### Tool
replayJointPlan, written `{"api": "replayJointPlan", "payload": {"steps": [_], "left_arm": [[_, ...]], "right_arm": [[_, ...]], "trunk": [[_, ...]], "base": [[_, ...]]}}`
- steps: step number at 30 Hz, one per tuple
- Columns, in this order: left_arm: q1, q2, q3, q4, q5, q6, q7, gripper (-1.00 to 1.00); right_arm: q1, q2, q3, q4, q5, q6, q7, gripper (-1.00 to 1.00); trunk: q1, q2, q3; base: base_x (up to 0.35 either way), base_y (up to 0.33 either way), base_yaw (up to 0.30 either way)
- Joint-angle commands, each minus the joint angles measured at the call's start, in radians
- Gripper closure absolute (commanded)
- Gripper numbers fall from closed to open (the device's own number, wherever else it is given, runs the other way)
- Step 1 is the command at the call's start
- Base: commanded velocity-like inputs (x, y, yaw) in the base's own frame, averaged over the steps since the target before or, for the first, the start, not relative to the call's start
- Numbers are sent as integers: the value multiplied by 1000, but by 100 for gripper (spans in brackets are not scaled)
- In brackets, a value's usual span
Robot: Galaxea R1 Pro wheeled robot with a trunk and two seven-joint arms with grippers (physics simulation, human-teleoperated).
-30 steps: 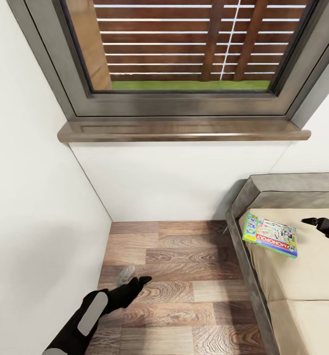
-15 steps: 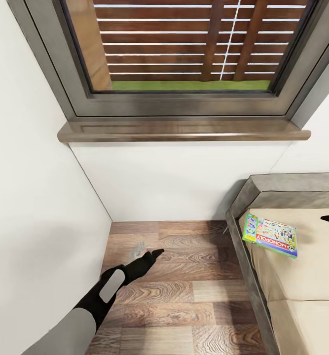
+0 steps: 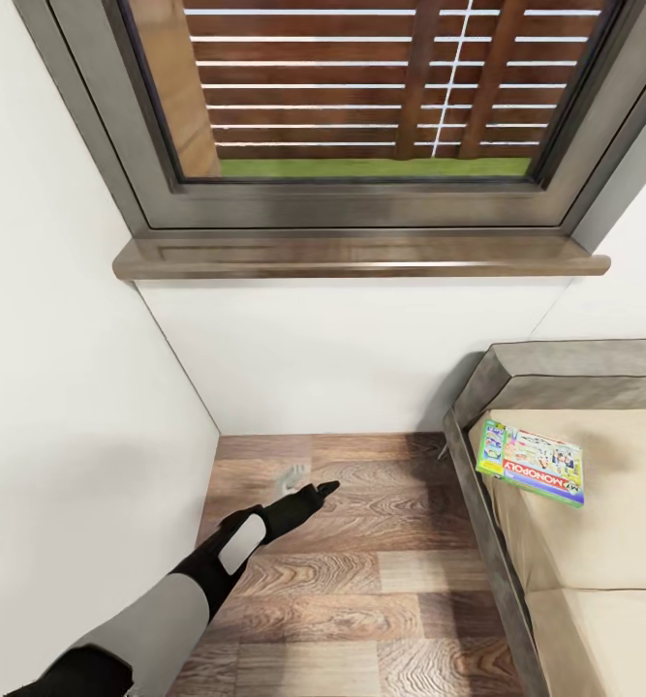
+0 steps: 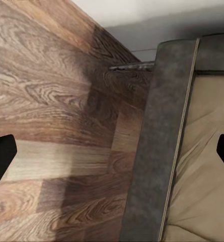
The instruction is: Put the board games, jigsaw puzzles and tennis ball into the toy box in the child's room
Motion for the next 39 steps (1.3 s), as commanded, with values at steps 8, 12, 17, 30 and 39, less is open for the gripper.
{"api": "replayJointPlan", "payload": {"steps": [8, 12, 17, 30, 39], "left_arm": [[-14, -5, -17, 16, 14, -7, -4, -100], [-16, -5, -20, 18, 25, -8, -6, -100], [-19, -3, -23, 20, 48, -6, -16, -100], [-49, 3, -29, 23, 59, -1, -160, -100], [-56, 7, -31, 30, 59, -1, -214, -100]], "right_arm": [[9, 2, -14, -65, 8, -9, 2, -100], [22, 2, -16, -85, 9, -11, 2, -100], [41, 3, -19, -121, 10, -12, 0, -100], [52, -3, -25, -183, 10, -4, -31, -100], [53, 0, -25, -213, 9, 1, -55, -100]], "trunk": [[0, 0, -1], [0, 0, -1], [0, 0, -1], [0, 0, 0], [0, 0, 3]], "base": [[0, 0, 0], [0, 0, 0], [0, 0, 0], [0, 0, -7], [0, 0, -129]]}}
